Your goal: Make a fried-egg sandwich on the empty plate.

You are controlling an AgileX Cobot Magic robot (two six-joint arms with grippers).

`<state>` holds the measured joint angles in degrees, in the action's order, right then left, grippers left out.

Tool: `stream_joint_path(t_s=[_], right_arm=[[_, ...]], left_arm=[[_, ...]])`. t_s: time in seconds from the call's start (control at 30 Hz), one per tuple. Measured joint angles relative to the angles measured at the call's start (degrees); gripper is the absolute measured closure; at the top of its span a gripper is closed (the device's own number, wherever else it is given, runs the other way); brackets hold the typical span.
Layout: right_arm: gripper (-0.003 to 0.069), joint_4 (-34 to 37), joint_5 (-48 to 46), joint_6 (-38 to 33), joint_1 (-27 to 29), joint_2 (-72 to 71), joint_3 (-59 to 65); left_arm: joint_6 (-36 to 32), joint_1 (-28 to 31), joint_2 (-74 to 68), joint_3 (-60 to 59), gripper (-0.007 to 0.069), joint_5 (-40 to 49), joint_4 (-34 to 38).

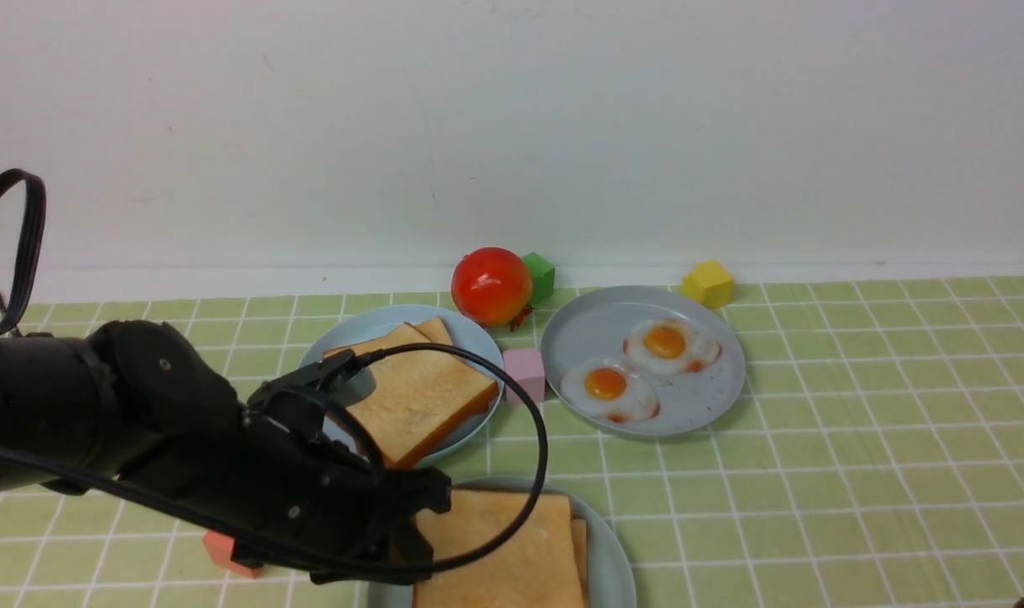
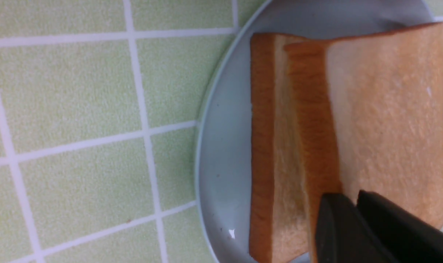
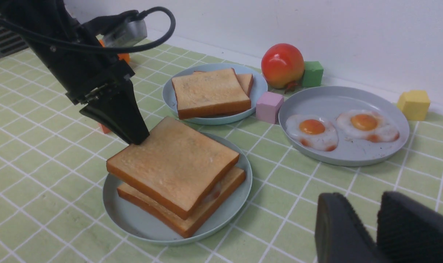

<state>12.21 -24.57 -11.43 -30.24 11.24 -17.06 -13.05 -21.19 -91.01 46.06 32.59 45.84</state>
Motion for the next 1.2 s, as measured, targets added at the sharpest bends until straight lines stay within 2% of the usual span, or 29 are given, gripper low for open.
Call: stream_joint_path(t_s=[0.1,0.27,0.37,0.47,0.6,0.63,0.7,0.73,0.77,0.83,0.9,1.03,1.2], right_arm=[[0.0453,0.0,0.0,0.0,0.0,0.0,0.0],[0.0448,0.0,0.0,0.0,0.0,0.0,0.0],[0.0445,0.0,0.0,0.0,0.0,0.0,0.0],[0.044,0.0,0.0,0.0,0.0,0.0,0.0],[0.0436,0.0,0.0,0.0,0.0,0.0,0.3],[0.0433,0.0,0.0,0.0,0.0,0.0,0.3],[0.0432,0.0,0.0,0.0,0.0,0.0,0.3],[0.0431,0.0,0.0,0.0,0.0,0.0,0.3],[0.0431,0.0,0.0,0.0,0.0,0.0,0.3],[0.043,0.0,0.0,0.0,0.0,0.0,0.3],[0.0427,0.0,0.0,0.0,0.0,0.0,0.3],[0.0421,0.0,0.0,0.0,0.0,0.0,0.3],[0.0421,0.0,0.0,0.0,0.0,0.0,0.3]], left_arm=[[0.7,0.0,0.3,0.6,0.0421,1.8,-2.1],[7.2,1.8,6.2,4.2,0.0242,7.1,-9.7],[11.8,3.3,12.2,7.2,0.0195,11.5,-15.8],[18.5,3.9,20.8,9.9,0.0188,16.6,-22.7],[24.2,3.9,30.9,10.6,0.0219,21.5,-26.5],[25.8,3.9,37.8,10.6,0.028,25.4,-27.1],[26.5,3.9,41.7,10.7,0.0325,27.4,-27.1],[27.6,3.9,46.0,10.7,0.0398,29.9,-27.1],[27.8,3.9,47.2,10.7,0.0421,30.2,-27.1],[31.5,3.9,54.1,9.8,0.0573,31.7,-27.6],[34.3,3.9,58.3,8.0,0.0638,31.0,-28.8],[40.0,3.9,64.0,4.2,0.0638,30.2,-31.2],[40.0,3.9,66.0,3.7,0.0638,30.4,-33.8]])
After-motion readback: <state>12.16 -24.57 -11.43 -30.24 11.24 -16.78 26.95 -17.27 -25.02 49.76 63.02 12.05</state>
